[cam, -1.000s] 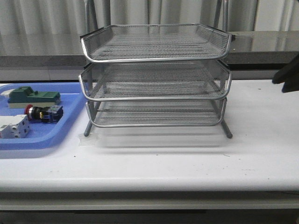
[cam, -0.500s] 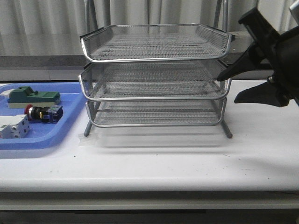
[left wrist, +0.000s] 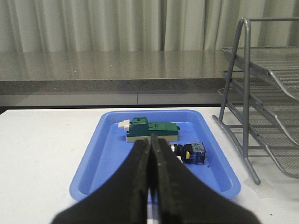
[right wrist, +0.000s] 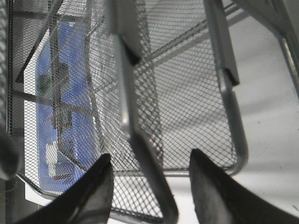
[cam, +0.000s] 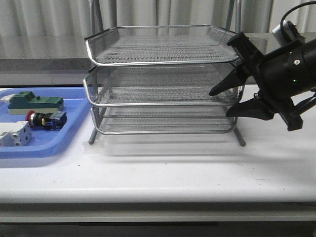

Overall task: Place button on rack with both arms
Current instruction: 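Reach the right gripper to the middle wire tray and grip its rim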

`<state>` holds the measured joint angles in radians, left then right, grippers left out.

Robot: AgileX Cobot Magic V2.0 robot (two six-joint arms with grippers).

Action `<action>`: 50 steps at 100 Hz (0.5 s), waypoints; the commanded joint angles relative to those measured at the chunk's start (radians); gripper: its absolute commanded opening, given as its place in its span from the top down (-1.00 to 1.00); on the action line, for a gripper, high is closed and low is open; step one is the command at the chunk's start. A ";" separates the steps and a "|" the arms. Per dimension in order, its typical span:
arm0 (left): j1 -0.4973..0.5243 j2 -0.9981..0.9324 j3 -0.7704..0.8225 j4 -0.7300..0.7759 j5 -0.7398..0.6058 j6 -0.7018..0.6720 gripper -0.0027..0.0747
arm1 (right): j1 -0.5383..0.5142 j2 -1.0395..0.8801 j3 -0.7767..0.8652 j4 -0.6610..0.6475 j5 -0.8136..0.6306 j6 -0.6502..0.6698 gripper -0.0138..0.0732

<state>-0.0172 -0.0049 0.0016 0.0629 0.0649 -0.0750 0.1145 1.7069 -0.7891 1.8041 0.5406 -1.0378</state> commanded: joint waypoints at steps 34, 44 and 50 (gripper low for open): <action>-0.004 -0.032 0.048 -0.007 -0.079 -0.011 0.98 | 0.004 -0.018 -0.001 0.103 0.065 -0.021 0.36; -0.004 -0.032 0.048 -0.007 -0.079 -0.011 0.98 | 0.004 -0.018 0.027 0.103 0.058 -0.021 0.52; -0.004 -0.032 0.048 -0.007 -0.079 -0.011 0.98 | 0.004 -0.018 0.042 0.102 0.054 -0.022 0.60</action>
<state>-0.0172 -0.0049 0.0016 0.0629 0.0649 -0.0750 0.1145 1.7209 -0.7599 1.8389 0.5766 -1.0402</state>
